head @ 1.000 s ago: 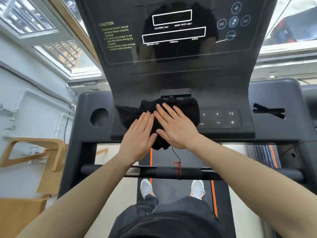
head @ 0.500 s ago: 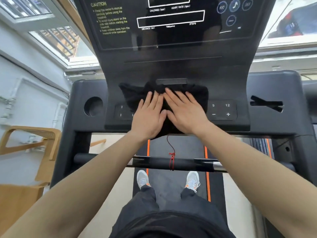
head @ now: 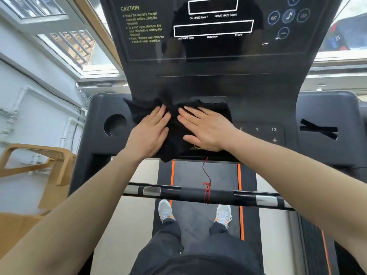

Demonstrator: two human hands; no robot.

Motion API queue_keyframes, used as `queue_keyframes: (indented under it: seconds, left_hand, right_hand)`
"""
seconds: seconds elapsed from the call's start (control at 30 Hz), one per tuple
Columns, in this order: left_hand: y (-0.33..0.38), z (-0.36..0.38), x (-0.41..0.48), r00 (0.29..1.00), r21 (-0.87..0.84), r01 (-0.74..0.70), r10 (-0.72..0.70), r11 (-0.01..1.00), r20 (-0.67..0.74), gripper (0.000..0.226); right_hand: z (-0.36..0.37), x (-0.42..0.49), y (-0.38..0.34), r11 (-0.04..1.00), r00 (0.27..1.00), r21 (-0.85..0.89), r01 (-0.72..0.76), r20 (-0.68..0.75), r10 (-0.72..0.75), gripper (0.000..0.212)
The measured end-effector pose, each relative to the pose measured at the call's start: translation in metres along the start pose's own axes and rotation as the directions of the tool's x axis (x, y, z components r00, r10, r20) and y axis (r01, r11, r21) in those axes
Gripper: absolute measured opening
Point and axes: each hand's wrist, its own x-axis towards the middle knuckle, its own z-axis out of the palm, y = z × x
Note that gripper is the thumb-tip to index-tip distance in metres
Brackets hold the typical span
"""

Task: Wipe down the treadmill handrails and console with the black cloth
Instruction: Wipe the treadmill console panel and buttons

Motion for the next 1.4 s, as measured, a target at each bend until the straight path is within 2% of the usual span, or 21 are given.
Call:
queue_keyframes:
  seconds: [0.1, 0.23, 0.37, 0.5, 0.6, 0.7, 0.8, 0.87, 0.93, 1.13, 1.27, 1.4]
  left_hand:
    - [-0.003, 0.002, -0.001, 0.988, 0.007, 0.155, -0.155, 0.988, 0.013, 0.057]
    - [0.032, 0.007, 0.017, 0.964, -0.068, 0.266, -0.265, 0.962, 0.013, 0.062]
    - [0.079, 0.011, 0.040, 0.976, -0.163, 0.216, -0.219, 0.963, 0.003, 0.065]
    - [0.116, 0.011, 0.054, 0.991, -0.272, 0.121, -0.130, 0.955, -0.016, 0.065]
    - [0.131, 0.009, 0.066, 0.999, -0.245, -0.003, -0.008, 0.970, -0.042, 0.061]
    - [0.131, 0.009, 0.069, 0.997, -0.171, -0.059, 0.048, 0.983, -0.067, 0.058]
    - [0.112, 0.011, 0.057, 0.993, -0.126, -0.003, -0.013, 0.992, -0.120, 0.058]
    - [0.098, 0.016, 0.045, 0.992, -0.174, 0.069, -0.086, 0.982, -0.092, 0.061]
    - [0.093, 0.017, 0.036, 0.993, -0.226, 0.083, -0.101, 0.971, -0.066, 0.063]
    - [0.122, 0.011, 0.023, 0.987, -0.300, 0.142, -0.156, 0.943, -0.023, 0.060]
    - [0.158, 0.022, 0.005, 0.998, -0.169, 0.054, -0.050, 0.984, 0.024, 0.062]
    - [0.193, 0.036, -0.002, 0.998, -0.070, -0.060, 0.060, 0.996, 0.000, 0.059]
  right_hand:
    - [-0.010, 0.035, -0.002, 0.992, 0.999, -0.125, 0.019, -0.040, -0.024, 0.074]
    - [-0.010, 0.024, 0.023, 0.987, 0.997, -0.158, 0.033, -0.057, -0.042, 0.070]
    - [0.000, -0.023, 0.059, 0.997, 0.997, -0.067, -0.036, -0.072, 0.031, 0.070]
    - [0.017, -0.078, 0.073, 0.976, 0.975, 0.063, -0.209, -0.064, 0.212, 0.073]
    - [0.029, -0.097, 0.062, 0.939, 0.944, 0.143, -0.314, -0.056, 0.324, 0.076]
    - [0.034, -0.098, 0.047, 0.888, 0.906, 0.221, -0.403, -0.042, 0.421, 0.080]
    - [0.030, -0.085, 0.036, 0.846, 0.880, 0.303, -0.439, -0.047, 0.473, 0.086]
    - [0.027, -0.074, 0.029, 0.813, 0.869, 0.376, -0.444, -0.041, 0.493, 0.092]
    - [0.026, -0.067, 0.024, 0.793, 0.858, 0.411, -0.450, -0.046, 0.511, 0.095]
    - [0.030, -0.072, 0.008, 0.777, 0.832, 0.371, -0.509, -0.020, 0.555, 0.085]
    - [0.042, -0.104, -0.011, 0.829, 0.854, 0.263, -0.494, -0.030, 0.519, 0.074]
    - [0.055, -0.158, -0.005, 0.825, 0.839, 0.207, -0.526, -0.036, 0.543, 0.064]
